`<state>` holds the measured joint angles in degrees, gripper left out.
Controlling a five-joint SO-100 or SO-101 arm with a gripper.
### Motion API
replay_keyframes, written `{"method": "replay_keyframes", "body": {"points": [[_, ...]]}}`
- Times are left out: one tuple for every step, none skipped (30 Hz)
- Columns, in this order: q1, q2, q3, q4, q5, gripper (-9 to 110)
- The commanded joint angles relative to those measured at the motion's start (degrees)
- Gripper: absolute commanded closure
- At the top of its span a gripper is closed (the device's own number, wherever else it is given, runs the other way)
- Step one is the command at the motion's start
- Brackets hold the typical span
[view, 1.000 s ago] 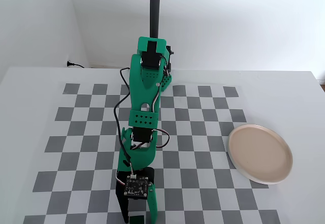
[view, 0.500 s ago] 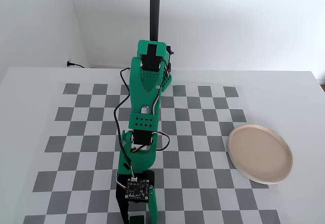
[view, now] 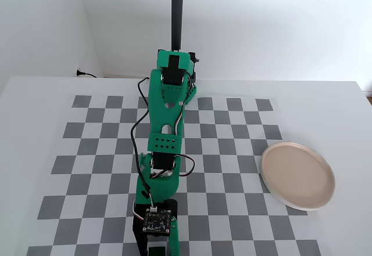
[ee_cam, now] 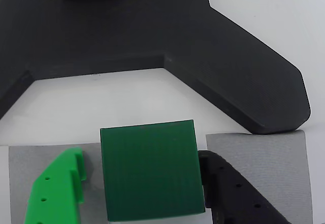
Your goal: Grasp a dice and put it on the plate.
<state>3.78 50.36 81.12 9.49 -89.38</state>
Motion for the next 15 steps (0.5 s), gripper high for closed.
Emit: {"method": "replay_keyframes", "body": {"points": [[0.09,1.41,-4.48,0.53,0.35,89],[0.09,1.32,-4.48,0.53,0.35,92],[0.18,1.32,-4.48,0.53,0.35,95],[0.26,1.23,-4.48,0.53,0.35,98],[0.35,1.23,-4.48,0.53,0.35,101],[0.44,1.14,-4.48,0.53,0.35,105],[0.53,1.14,-4.48,0.53,0.35,106],[0.53,1.23,-4.48,0.53,0.35,106],[0.62,1.41,-4.48,0.53,0.53,106],[0.62,1.58,-4.48,0.62,0.62,106],[0.7,2.02,-4.48,0.79,0.88,106],[0.7,2.64,-4.48,1.23,1.14,106],[0.7,3.34,-4.48,1.58,1.41,106],[0.62,4.22,-4.48,2.29,1.58,106],[0.44,5.27,-4.48,2.99,1.67,106]]}}
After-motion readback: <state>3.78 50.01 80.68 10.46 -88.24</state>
